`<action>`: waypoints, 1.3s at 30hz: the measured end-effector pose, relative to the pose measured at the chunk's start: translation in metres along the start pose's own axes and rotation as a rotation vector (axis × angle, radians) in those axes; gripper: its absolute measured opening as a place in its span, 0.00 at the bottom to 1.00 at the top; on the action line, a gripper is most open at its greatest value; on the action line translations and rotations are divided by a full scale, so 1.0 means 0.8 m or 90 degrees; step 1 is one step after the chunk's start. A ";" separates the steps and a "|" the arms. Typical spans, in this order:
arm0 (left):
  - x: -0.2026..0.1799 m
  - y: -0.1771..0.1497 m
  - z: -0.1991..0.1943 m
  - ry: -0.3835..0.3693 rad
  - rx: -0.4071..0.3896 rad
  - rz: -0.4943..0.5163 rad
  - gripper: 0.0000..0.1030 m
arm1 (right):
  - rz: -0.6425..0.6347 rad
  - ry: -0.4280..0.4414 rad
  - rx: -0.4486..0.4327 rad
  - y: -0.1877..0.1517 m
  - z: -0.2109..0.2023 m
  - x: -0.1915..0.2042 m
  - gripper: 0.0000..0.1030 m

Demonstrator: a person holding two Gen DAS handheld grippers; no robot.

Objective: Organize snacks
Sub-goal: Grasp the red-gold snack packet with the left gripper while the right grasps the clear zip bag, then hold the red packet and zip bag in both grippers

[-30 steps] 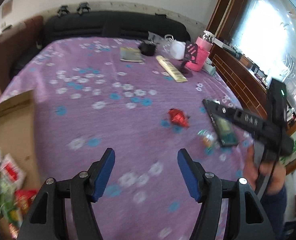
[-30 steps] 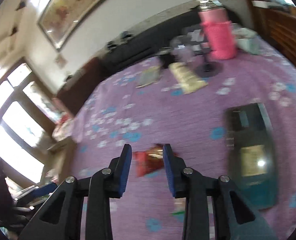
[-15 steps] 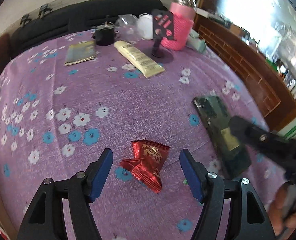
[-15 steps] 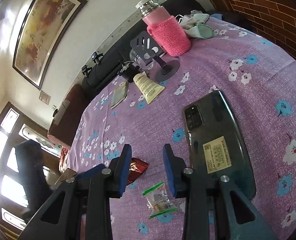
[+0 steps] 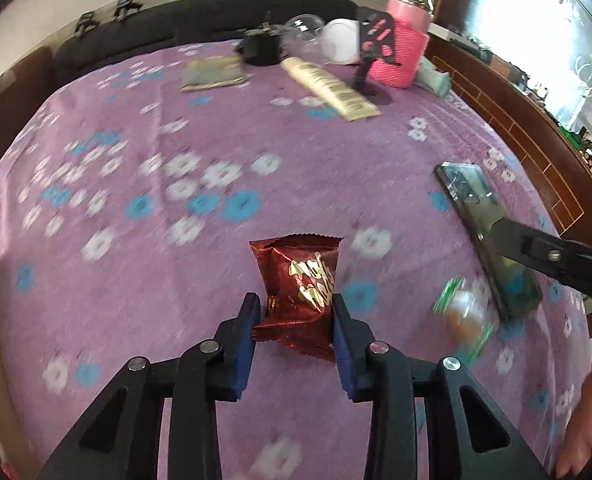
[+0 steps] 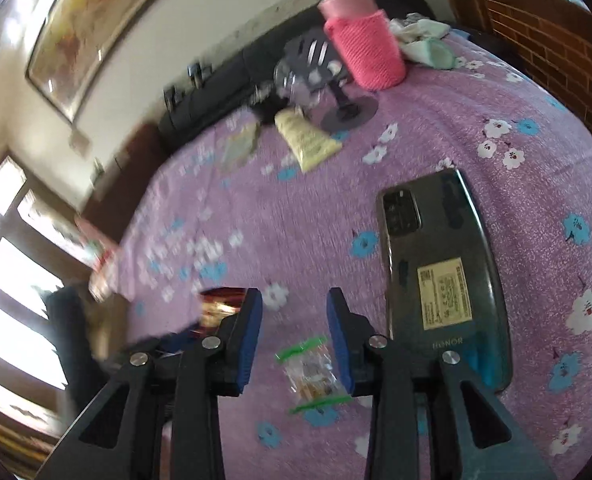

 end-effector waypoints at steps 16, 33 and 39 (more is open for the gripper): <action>0.034 -0.043 -0.018 -0.010 -0.060 -0.012 0.34 | -0.167 -0.160 0.101 -0.053 0.046 0.020 0.28; 0.050 -0.030 -0.058 0.055 -0.170 -0.015 0.32 | -0.238 -0.136 -0.050 -0.050 0.033 0.095 0.27; 0.049 -0.037 -0.043 0.057 -0.125 -0.004 0.34 | -0.242 -0.140 -0.037 -0.053 0.038 0.094 0.27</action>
Point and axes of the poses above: each gripper's, at about its wrist camera, not at the fingertips, and z roughly the way its jaws point, x to its left, y to its top, the point moved 10 cm from there along z, roughly the way its jaws point, and after that the axes turned 11 degrees about x, right-handed, at the moved point
